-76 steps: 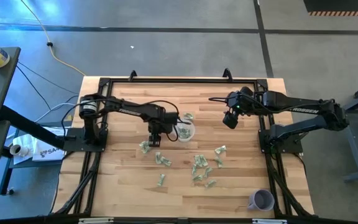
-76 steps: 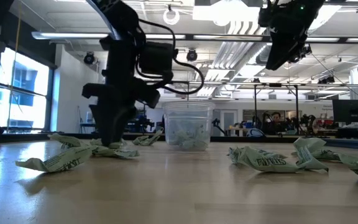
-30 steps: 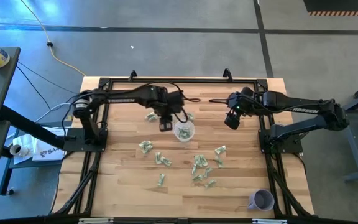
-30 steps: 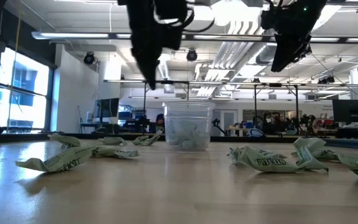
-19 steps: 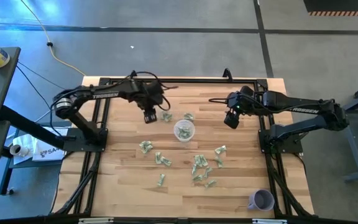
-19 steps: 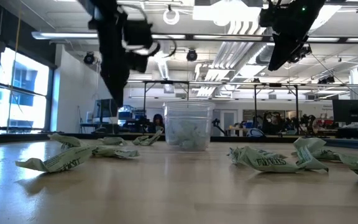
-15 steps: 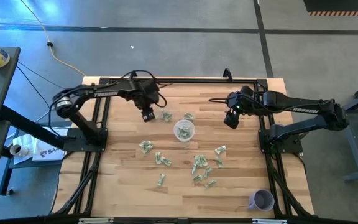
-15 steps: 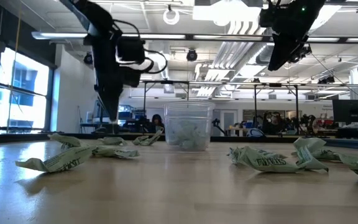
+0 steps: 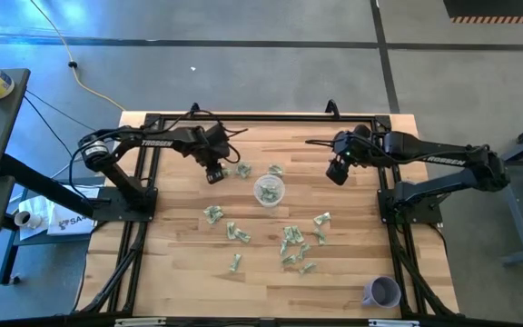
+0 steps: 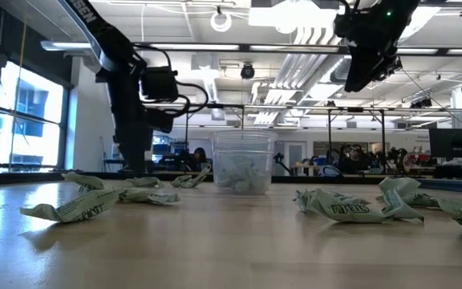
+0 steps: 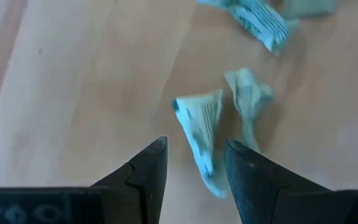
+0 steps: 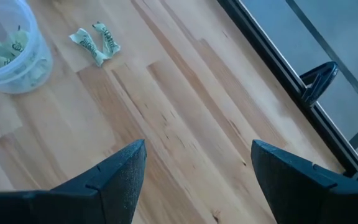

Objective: Pick and place Stevia / Truvia into bins
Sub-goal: Put the white stevia packet into the transparent container

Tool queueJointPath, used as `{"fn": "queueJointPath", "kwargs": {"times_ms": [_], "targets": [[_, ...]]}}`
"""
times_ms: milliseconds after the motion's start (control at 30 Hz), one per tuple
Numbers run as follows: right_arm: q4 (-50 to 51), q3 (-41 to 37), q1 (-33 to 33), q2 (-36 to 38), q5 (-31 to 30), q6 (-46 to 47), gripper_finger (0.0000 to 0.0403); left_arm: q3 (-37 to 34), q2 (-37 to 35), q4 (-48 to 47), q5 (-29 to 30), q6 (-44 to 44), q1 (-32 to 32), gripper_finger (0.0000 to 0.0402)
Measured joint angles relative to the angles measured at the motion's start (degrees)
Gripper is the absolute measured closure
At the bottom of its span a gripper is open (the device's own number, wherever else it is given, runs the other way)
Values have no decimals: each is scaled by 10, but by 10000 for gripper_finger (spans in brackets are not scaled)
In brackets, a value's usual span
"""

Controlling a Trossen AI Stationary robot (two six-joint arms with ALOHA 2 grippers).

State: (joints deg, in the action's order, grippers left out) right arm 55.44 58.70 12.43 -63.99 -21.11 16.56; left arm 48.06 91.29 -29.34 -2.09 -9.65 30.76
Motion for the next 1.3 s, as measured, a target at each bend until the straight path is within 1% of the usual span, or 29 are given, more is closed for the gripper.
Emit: {"fn": "queueJointPath", "kwargs": {"times_ms": [133, 233, 333, 433, 500, 600, 667, 733, 833, 900, 1033, 1100, 1167, 1300], "targets": [[0, 0, 8, 0, 2, 1, 121, -20, 1, 49, 10, 18, 0, 210], [0, 0, 8, 0, 0, 1, 121, -28, 7, 63, 14, 24, 0, 231], [0, 0, 8, 0, 1, 2, 121, -30, 17, 70, 14, 24, 0, 276], [0, 0, 8, 0, 0, 4, 121, -30, 22, 72, 25, 31, 0, 337], [0, 0, 8, 0, 0, 6, 121, -22, 20, 63, 27, 54, 0, 374], [0, 0, 8, 0, 1, 10, 121, 5, 11, 42, 17, 105, -1, 374], [0, 0, 8, 0, 1, 12, 121, 45, -9, 51, 4, 130, -11, 364], [0, 0, 8, 0, 1, 12, 121, 86, -33, 61, -32, 143, -23, 361], [0, 0, 8, 0, 0, 12, 121, 145, -46, 93, -99, 142, -53, 374], [0, 0, 8, 0, 1, 12, 121, 185, -48, 103, -123, 133, -80, 374], [0, 0, 8, 0, 0, 12, 121, 233, -13, 104, -111, 117, -141, 374], [0, 0, 7, 0, 3, 11, 121, 241, 18, 92, -103, 119, -168, 373], [0, 0, 4, 0, 3, 10, 121, 250, 50, 101, -87, 119, -198, 367], [1, 0, -4, 0, 5, 2, 121, 249, 113, 85, -65, 134, -237, 350]]}}
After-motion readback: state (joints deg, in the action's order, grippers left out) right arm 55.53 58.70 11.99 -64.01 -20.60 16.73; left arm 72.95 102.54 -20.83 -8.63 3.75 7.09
